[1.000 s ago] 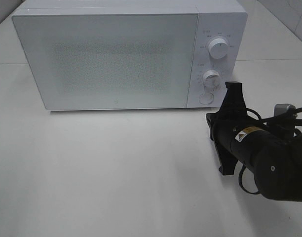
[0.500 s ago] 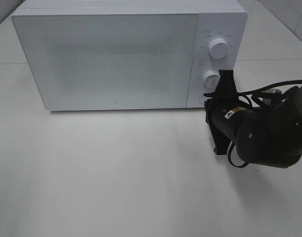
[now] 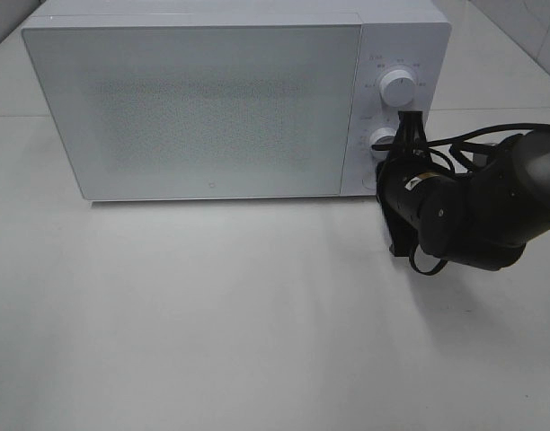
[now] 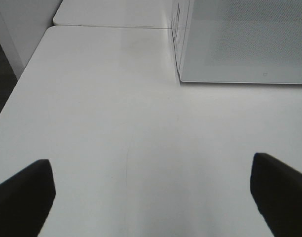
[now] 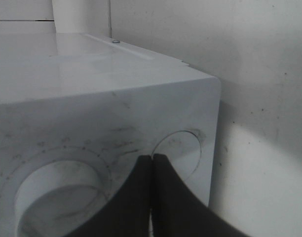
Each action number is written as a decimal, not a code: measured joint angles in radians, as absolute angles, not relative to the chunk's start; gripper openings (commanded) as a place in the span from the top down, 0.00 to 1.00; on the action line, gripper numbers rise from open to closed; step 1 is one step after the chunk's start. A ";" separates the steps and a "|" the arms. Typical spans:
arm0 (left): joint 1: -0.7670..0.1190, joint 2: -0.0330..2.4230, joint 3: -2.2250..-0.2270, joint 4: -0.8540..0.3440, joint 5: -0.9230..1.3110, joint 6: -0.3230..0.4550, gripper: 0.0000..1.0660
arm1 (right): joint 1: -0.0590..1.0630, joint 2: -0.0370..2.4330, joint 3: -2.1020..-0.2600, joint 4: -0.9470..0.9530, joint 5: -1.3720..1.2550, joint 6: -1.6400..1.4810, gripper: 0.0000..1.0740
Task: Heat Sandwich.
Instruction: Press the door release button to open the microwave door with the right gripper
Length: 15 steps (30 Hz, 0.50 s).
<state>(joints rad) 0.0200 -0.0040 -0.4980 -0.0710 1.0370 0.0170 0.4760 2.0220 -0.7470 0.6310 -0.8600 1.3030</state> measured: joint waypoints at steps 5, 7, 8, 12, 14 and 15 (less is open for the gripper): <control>0.020 -0.004 -0.498 -0.071 1.037 0.017 0.05 | 0.469 2.036 -0.776 0.625 -0.809 1.301 1.00; 0.020 -0.004 -0.498 -0.071 1.037 0.017 0.05 | 0.469 2.043 -0.782 0.623 -0.807 1.302 1.00; 0.020 -0.004 -0.498 -0.071 1.037 0.017 0.05 | 0.469 2.053 -0.786 0.618 -0.807 1.304 1.00; 0.020 -0.004 -0.498 -0.071 1.037 0.017 0.05 | 0.469 2.074 -0.792 0.616 -0.844 1.302 1.00; 0.020 -0.004 -0.498 -0.071 1.037 0.017 0.05 | 0.469 2.075 -0.792 0.620 -0.857 1.293 1.00; 0.020 -0.004 -0.498 -0.071 1.037 0.017 0.05 | 0.469 2.075 -0.793 0.631 -0.861 1.285 1.00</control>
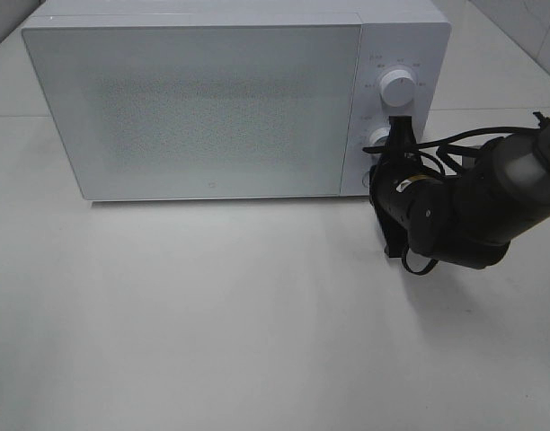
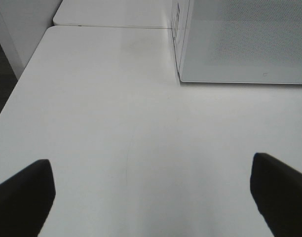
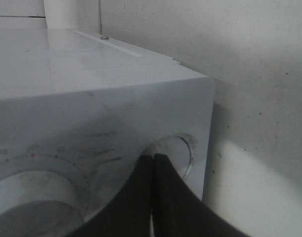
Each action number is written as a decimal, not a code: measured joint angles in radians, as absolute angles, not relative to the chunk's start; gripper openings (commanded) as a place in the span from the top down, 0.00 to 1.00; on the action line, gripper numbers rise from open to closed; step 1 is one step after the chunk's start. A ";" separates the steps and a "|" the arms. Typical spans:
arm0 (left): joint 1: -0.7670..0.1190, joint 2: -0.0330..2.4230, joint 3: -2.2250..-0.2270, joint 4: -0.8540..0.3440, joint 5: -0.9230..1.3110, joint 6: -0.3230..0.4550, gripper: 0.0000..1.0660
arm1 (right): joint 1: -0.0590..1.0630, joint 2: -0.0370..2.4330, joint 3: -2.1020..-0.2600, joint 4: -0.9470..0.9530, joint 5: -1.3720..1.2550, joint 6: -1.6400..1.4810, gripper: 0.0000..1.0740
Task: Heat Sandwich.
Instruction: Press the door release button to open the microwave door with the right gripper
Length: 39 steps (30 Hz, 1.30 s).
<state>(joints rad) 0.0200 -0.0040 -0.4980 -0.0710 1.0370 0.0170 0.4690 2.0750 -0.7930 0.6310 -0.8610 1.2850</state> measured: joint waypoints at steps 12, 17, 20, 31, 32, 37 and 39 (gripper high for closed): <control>0.020 -0.004 -0.498 -0.071 1.037 0.017 0.05 | 0.475 2.119 -0.845 0.668 -0.841 1.282 0.99; 0.020 -0.004 -0.498 -0.071 1.037 0.017 0.05 | 0.478 2.131 -0.852 0.673 -0.878 1.277 0.99; 0.020 -0.004 -0.498 -0.071 1.037 0.017 0.05 | 0.479 2.146 -0.860 0.676 -0.900 1.254 0.99; 0.020 -0.004 -0.498 -0.071 1.037 0.017 0.05 | 0.476 2.163 -0.872 0.668 -0.906 1.255 0.99; 0.020 -0.004 -0.498 -0.071 1.037 0.017 0.05 | 0.476 2.163 -0.872 0.667 -0.905 1.255 0.99; 0.020 -0.004 -0.498 -0.071 1.037 0.017 0.05 | 0.474 2.163 -0.873 0.661 -0.894 1.256 0.99; 0.020 -0.004 -0.498 -0.071 1.037 0.017 0.05 | 0.469 2.163 -0.874 0.656 -0.884 1.259 0.99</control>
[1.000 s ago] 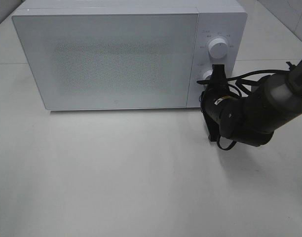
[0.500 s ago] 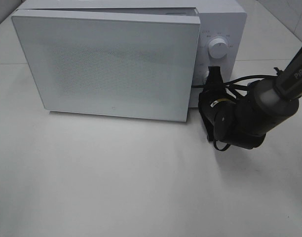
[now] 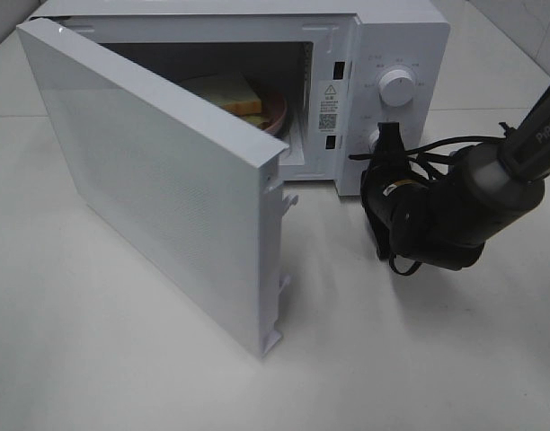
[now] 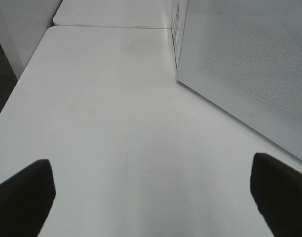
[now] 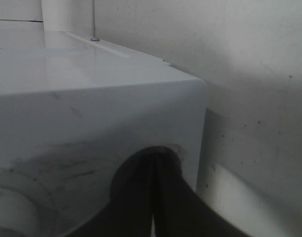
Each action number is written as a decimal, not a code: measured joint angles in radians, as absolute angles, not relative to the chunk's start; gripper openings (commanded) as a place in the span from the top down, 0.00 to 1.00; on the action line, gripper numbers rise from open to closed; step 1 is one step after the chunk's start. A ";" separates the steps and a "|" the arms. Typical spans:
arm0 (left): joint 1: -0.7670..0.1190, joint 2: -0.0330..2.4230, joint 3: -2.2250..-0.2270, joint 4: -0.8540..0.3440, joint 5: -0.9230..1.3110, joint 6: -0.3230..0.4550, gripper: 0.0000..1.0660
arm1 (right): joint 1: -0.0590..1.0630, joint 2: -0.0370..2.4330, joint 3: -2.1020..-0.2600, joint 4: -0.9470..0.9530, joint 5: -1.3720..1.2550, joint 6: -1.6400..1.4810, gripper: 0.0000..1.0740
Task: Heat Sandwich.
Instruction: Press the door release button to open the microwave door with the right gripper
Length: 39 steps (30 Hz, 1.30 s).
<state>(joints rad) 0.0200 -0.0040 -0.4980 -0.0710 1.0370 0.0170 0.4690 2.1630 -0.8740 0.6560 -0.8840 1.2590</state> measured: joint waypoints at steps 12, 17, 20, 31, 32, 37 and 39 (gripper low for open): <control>0.020 -0.004 -0.498 -0.071 1.037 0.017 0.05 | 0.463 2.153 -0.875 0.642 -0.845 1.262 1.00; 0.020 -0.004 -0.498 -0.071 1.037 0.017 0.05 | 0.454 2.138 -0.881 0.640 -0.799 1.262 1.00; 0.020 -0.004 -0.498 -0.071 1.037 0.017 0.05 | 0.450 2.129 -0.881 0.634 -0.777 1.262 1.00; 0.020 -0.004 -0.498 -0.071 1.037 0.017 0.05 | 0.434 2.084 -0.847 0.569 -0.753 1.262 1.00; 0.020 -0.004 -0.498 -0.071 1.037 0.017 0.05 | 0.434 2.084 -0.847 0.569 -0.753 1.262 1.00; 0.020 -0.004 -0.498 -0.071 1.037 0.017 0.05 | 0.430 2.047 -0.805 0.532 -0.754 1.262 1.00; 0.020 -0.004 -0.498 -0.071 1.037 0.017 0.05 | 0.430 2.032 -0.789 0.525 -0.752 1.262 1.00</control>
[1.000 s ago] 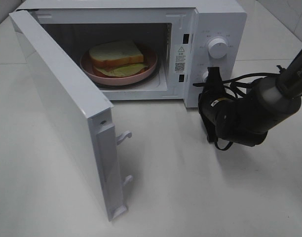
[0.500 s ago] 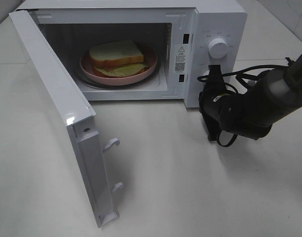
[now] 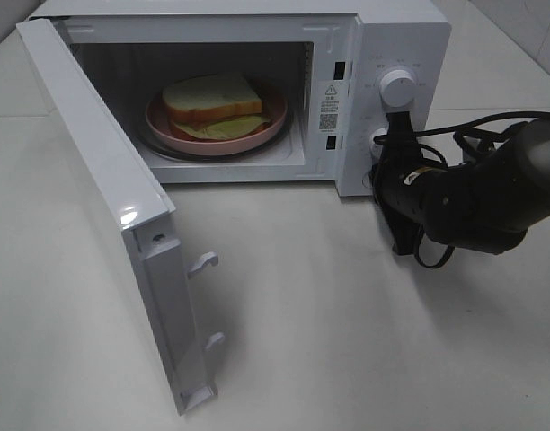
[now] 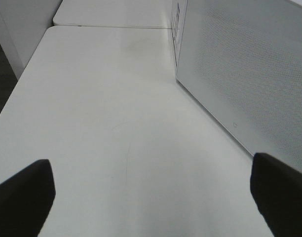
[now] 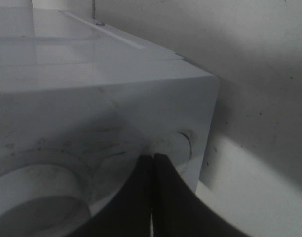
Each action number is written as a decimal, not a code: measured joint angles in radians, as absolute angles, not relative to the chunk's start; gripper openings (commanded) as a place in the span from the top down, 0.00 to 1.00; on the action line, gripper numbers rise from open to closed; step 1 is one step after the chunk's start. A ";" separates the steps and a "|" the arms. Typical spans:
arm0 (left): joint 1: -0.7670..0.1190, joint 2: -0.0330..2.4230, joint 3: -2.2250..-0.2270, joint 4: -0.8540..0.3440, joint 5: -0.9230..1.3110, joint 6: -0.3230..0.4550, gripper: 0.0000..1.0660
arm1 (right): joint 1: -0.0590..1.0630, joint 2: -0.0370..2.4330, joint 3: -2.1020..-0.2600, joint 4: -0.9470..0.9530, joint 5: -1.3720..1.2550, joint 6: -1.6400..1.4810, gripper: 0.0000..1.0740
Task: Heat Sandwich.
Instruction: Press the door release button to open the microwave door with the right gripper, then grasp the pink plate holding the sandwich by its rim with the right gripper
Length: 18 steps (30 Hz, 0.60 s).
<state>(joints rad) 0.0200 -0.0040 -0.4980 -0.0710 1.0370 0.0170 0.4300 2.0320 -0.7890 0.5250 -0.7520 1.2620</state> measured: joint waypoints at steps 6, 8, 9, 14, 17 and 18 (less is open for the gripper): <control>0.020 -0.004 -0.498 -0.071 1.037 0.017 0.05 | 0.430 1.964 -0.737 0.499 -0.695 1.262 1.00; 0.020 -0.004 -0.498 -0.071 1.037 0.017 0.05 | 0.430 1.954 -0.729 0.492 -0.690 1.262 1.00; 0.020 -0.004 -0.498 -0.071 1.037 0.017 0.05 | 0.430 1.944 -0.722 0.490 -0.682 1.262 1.00; 0.020 -0.004 -0.498 -0.071 1.037 0.017 0.05 | 0.430 1.890 -0.681 0.483 -0.634 1.251 0.99; 0.020 -0.004 -0.498 -0.071 1.037 0.017 0.05 | 0.430 1.849 -0.659 0.483 -0.592 1.225 0.98; 0.020 -0.004 -0.498 -0.071 1.037 0.017 0.05 | 0.430 1.834 -0.652 0.483 -0.571 1.208 0.98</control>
